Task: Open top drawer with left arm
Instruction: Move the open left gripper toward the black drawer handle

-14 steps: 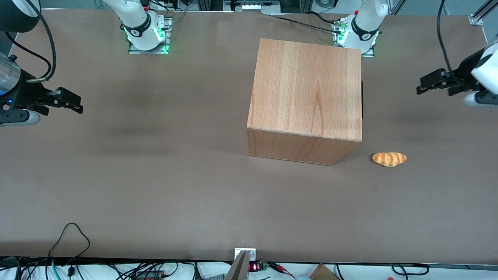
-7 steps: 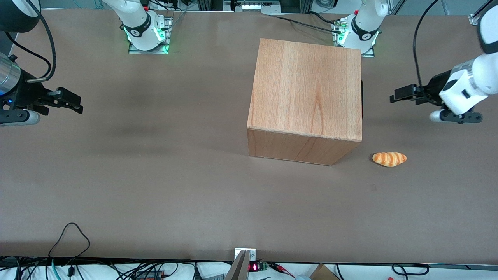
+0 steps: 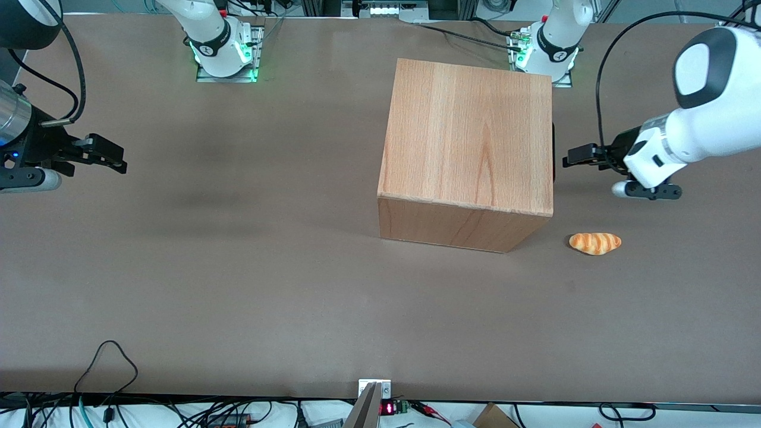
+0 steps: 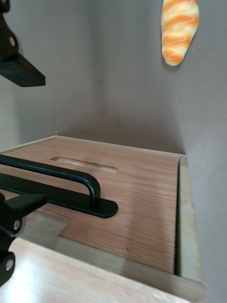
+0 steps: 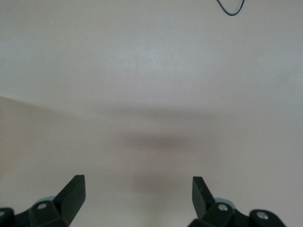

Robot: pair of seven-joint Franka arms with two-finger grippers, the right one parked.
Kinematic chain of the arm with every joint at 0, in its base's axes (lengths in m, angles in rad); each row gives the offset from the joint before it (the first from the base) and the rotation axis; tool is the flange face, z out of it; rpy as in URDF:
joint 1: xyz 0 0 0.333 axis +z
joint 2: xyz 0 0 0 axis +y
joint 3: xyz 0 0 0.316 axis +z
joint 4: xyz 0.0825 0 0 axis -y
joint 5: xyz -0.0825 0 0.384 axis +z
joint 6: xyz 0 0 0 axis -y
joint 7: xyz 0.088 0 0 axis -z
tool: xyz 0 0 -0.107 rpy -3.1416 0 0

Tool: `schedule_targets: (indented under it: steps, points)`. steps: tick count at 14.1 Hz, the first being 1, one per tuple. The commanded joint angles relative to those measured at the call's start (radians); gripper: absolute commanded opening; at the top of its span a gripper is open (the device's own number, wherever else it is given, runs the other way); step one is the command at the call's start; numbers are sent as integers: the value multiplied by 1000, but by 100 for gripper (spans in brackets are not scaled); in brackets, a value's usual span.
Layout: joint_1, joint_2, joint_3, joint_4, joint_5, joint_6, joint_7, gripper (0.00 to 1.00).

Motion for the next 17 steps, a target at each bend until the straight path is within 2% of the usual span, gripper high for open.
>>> schedule_targets:
  steps: [1, 17]
  points:
    - [4, -19, -10, -35, -20, 22, 4, 100]
    - [1, 36, -22, -61, -16, 45, 44, 100]
